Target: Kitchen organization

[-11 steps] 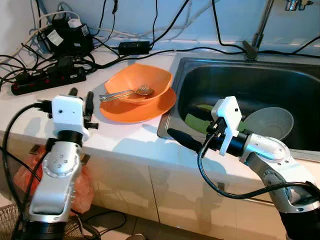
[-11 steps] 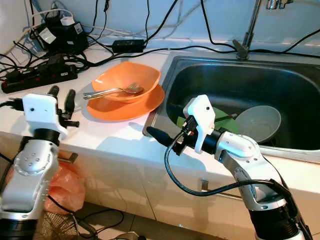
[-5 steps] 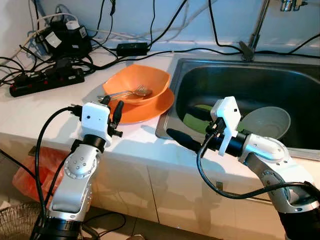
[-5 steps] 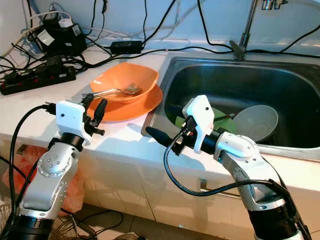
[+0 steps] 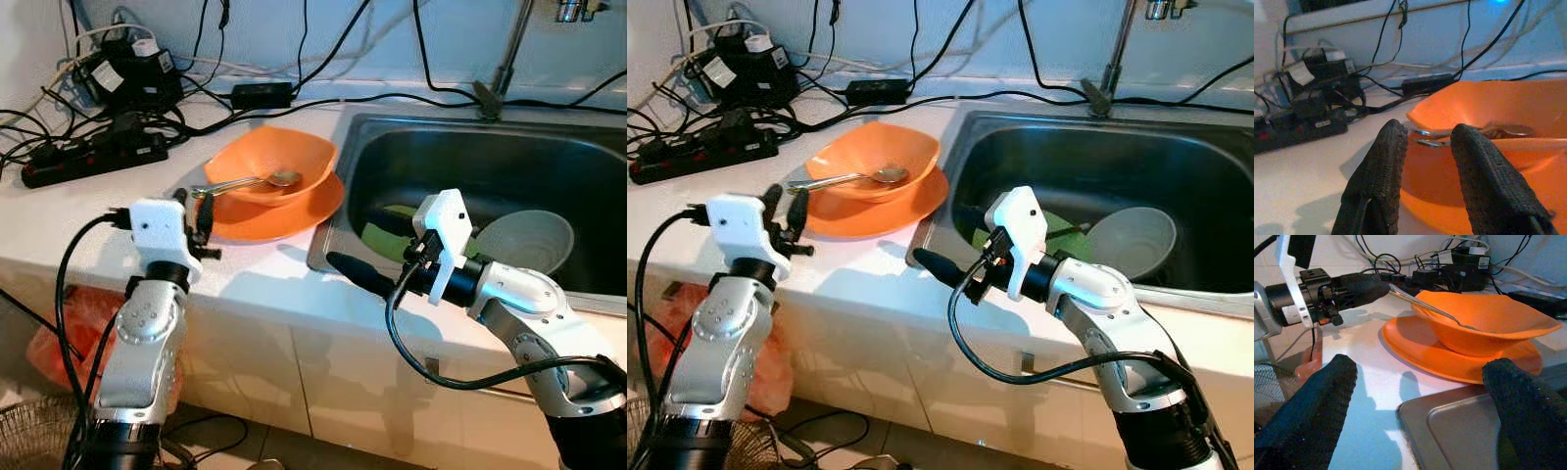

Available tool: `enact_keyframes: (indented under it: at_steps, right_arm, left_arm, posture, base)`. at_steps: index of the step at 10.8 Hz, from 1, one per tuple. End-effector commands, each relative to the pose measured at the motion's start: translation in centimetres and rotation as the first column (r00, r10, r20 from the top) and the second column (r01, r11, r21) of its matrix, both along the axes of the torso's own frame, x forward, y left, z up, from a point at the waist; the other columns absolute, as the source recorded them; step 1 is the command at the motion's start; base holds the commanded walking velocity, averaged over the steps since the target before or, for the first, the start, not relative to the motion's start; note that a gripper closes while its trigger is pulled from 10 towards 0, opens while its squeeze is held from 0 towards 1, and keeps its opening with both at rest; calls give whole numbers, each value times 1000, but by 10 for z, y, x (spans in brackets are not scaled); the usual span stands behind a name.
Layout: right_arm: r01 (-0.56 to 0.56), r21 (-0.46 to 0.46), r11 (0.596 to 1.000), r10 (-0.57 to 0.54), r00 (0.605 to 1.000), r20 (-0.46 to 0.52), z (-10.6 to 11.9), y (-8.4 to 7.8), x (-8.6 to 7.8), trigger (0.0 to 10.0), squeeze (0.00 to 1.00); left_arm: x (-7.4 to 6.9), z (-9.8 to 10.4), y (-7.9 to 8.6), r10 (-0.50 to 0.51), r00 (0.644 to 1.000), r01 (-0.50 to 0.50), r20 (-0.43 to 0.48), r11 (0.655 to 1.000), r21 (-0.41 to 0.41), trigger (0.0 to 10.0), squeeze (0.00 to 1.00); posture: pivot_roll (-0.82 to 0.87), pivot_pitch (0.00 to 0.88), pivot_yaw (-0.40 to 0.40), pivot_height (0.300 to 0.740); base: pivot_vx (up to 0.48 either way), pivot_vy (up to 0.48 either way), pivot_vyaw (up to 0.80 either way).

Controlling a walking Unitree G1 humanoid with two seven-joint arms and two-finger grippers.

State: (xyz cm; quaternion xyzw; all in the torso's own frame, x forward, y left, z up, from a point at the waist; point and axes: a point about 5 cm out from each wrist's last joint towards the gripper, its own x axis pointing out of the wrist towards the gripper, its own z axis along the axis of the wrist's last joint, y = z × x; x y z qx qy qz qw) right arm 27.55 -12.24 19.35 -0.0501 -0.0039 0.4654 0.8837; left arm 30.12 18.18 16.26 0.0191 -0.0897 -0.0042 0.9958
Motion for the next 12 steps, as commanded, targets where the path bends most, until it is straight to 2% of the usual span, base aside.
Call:
enact_keyframes:
  at_steps: [1,4,8,12]
  right_arm:
    - [-7,-13,1000,7,1000,19,3,2,1,10000,0]
    - [-7,-12,1000,7,1000,20,3,3,2,10000,0]
    - [5,-10,1000,-5,1000,26,3,3,2,10000,0]
    - [10,-9,1000,-10,999,31,3,3,3,10000,0]
  left_arm:
    - [2,-1,3,14,1000,-14,-23,999,-31,10000,0]
    - [13,1,1,-31,999,24,-43,989,-147,10000,0]
    - [21,6,-2,-66,997,60,-32,985,-161,10000,0]
    - [21,8,-20,-130,991,122,-28,974,-192,10000,0]
  posture:
    - [111,44,92,740]
    - [111,44,92,740]
    - [108,42,97,740]
    - [108,44,101,740]
  base:
    - [0,0,0]
    - [0,0,0]
    - [0,0,0]
    - [0,0,0]
